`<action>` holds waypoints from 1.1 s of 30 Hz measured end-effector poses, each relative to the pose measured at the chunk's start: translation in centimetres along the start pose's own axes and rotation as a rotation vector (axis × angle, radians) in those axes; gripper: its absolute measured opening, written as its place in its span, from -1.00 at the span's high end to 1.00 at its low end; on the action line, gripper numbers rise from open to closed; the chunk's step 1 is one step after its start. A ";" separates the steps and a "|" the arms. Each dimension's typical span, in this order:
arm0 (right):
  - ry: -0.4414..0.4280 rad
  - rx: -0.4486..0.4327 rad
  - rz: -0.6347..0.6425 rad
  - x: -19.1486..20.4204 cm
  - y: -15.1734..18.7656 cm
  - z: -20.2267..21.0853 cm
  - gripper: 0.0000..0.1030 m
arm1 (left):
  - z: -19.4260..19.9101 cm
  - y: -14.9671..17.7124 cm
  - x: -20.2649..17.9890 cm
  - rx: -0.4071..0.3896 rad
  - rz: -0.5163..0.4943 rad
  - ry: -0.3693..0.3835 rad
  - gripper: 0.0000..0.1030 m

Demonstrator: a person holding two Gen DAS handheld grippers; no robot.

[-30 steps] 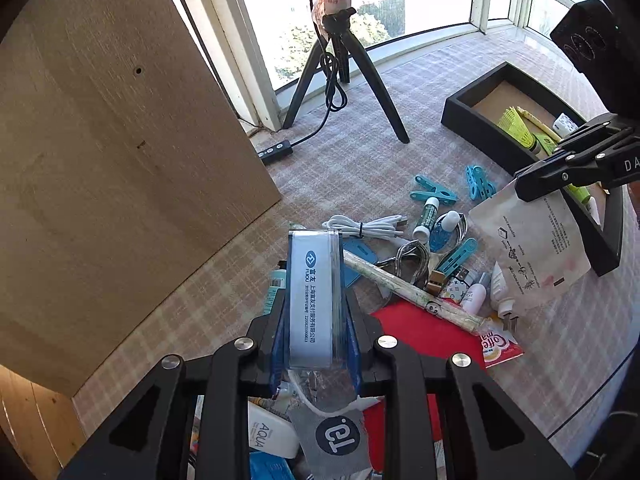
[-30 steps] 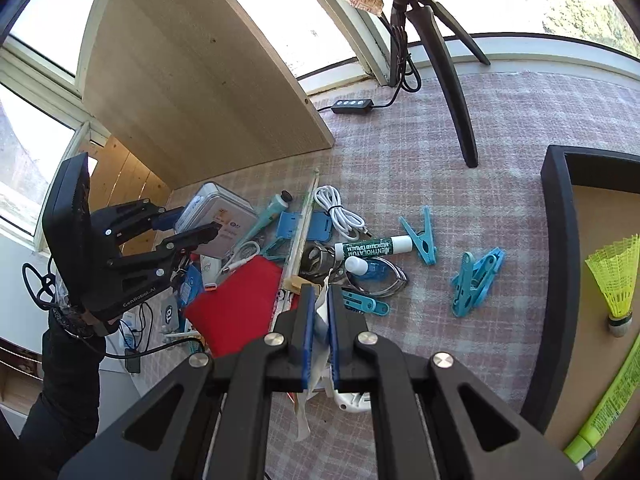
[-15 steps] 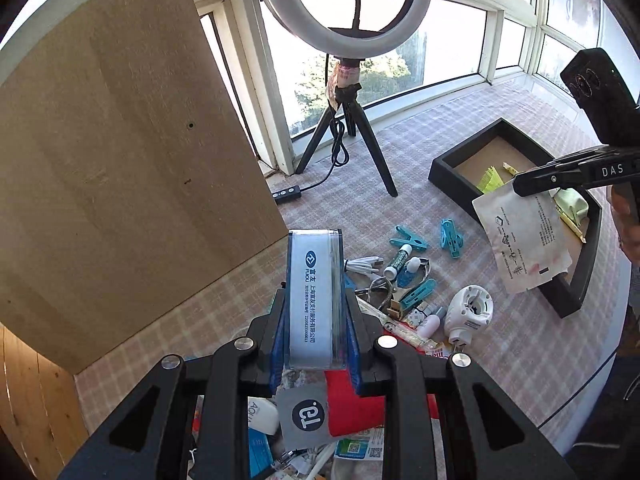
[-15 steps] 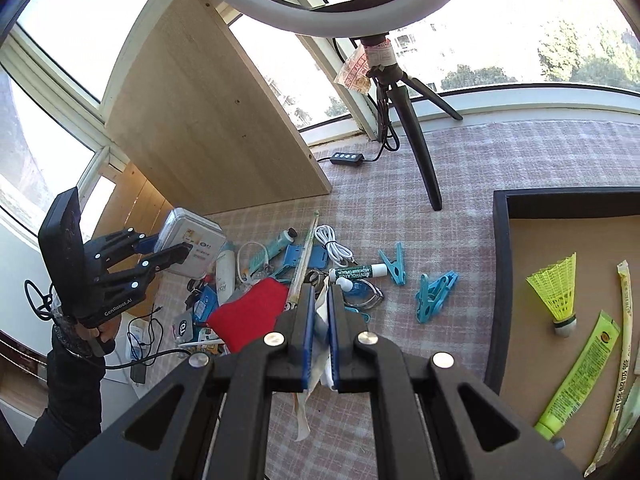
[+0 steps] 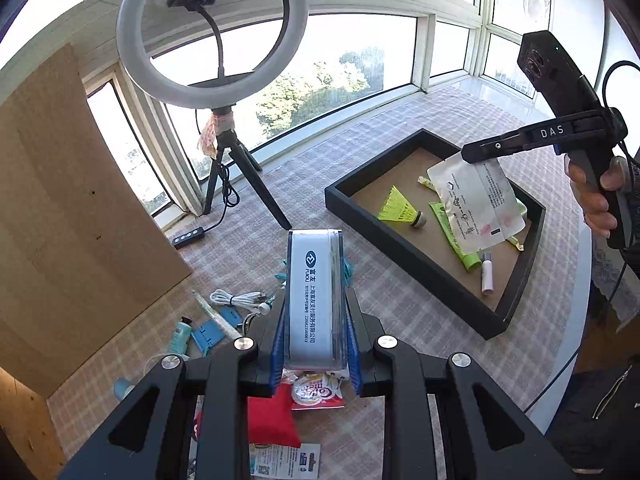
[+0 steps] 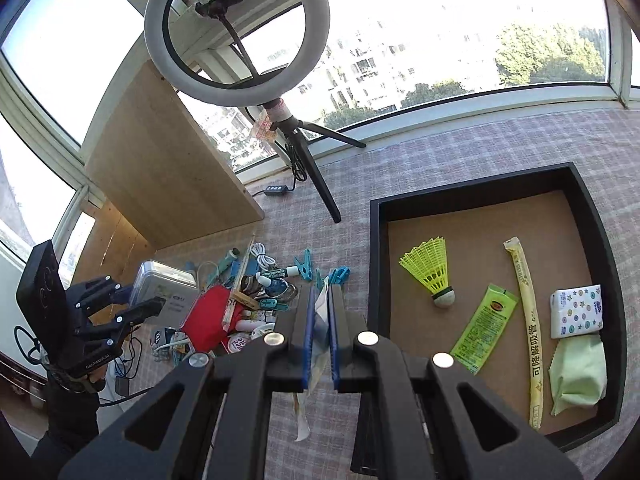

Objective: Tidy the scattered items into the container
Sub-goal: 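Carry the box and white sachet into the black tray and open both tools, then move both open tools back over the pile of items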

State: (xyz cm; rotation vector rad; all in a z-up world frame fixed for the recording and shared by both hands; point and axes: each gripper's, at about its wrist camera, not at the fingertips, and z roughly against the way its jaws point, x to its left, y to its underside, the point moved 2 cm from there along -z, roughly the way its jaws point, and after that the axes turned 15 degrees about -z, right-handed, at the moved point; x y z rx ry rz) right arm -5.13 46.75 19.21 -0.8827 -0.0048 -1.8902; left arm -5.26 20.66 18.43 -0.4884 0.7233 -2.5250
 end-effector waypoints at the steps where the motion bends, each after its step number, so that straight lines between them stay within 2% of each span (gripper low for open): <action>1: 0.009 -0.006 -0.007 -0.8 -0.1 0.5 0.87 | -0.4 -0.8 -0.9 -0.006 -0.008 0.013 0.55; 8: 0.070 -0.048 -0.054 -6.5 -1.0 4.0 0.87 | -3.3 -6.1 -6.7 -0.043 -0.051 0.104 0.55; 14: 0.119 -0.079 -0.092 -11.3 -1.6 6.8 0.87 | -6.3 -9.6 -10.7 -0.039 -0.084 0.160 0.55; 21: 0.118 -0.058 -0.072 -13.7 -1.2 7.2 0.86 | -9.5 -12.2 -13.1 -0.004 -0.093 0.172 0.54; 23: 0.135 -0.071 -0.061 -13.9 -1.3 7.2 0.71 | -10.2 -12.7 -13.4 0.013 -0.088 0.136 0.44; 25: 0.185 -0.098 -0.056 -14.1 -1.6 7.4 -0.20 | -10.6 -13.3 -13.2 0.016 -0.067 0.102 -0.13; 26: 0.201 -0.124 -0.052 -14.1 -1.7 7.6 -0.31 | -10.6 -13.6 -13.1 0.007 -0.055 0.094 -0.15; 28: 0.212 -0.154 -0.033 -14.1 -1.8 8.0 -0.32 | -10.6 -14.0 -12.8 -0.001 -0.034 0.083 -0.15; 33: 0.244 -0.163 0.015 -13.7 -2.2 7.9 -0.32 | -10.7 -14.1 -12.4 -0.005 -0.019 0.070 -0.15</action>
